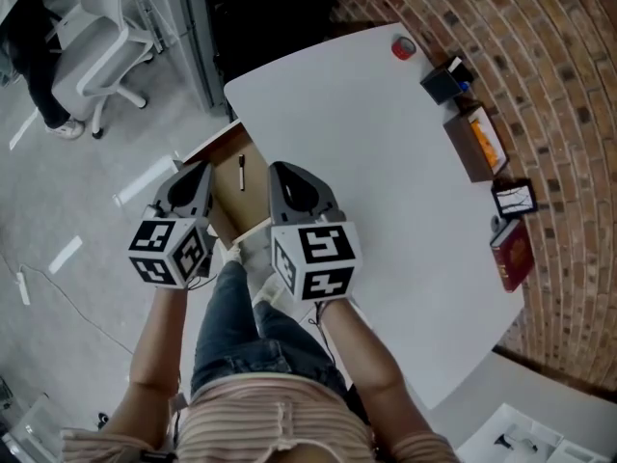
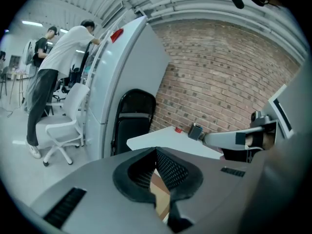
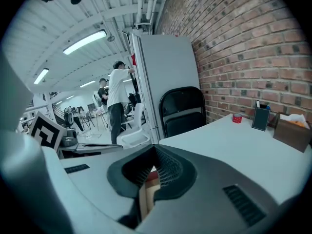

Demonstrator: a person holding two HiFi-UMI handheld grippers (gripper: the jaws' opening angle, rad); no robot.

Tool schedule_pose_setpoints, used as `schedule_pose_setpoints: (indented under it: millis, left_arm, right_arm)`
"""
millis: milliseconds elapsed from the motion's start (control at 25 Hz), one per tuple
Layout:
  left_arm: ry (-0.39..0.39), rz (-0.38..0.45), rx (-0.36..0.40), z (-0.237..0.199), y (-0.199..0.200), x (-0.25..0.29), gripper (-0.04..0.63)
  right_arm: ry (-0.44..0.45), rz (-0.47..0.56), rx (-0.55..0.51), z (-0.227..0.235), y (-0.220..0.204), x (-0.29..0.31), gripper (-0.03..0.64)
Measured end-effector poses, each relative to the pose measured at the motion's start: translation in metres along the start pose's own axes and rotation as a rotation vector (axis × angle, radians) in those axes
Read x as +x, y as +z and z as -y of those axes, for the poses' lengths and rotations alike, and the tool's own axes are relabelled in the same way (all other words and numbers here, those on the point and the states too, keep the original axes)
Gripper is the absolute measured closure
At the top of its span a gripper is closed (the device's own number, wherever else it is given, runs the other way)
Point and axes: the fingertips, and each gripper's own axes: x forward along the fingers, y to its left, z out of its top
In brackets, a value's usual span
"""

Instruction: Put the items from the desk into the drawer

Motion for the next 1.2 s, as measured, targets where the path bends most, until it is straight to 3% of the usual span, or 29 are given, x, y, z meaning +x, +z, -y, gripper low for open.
schedule_pose_setpoints:
  millis: [680, 1200]
  left_arm:
    - [-0.096, 0.141, 0.159, 0.082, 0.056, -0.063, 0.586]
    - [-0.099, 0.219, 0.215, 0.118, 0.068, -0.121, 0.586]
  right_arm:
    - [-0.021, 0.217, -0.03, 0.012, 0.037, -0.102, 0.6]
    - [-0.007, 0.328, -0.077, -0.001, 0.05, -0.157, 0.6]
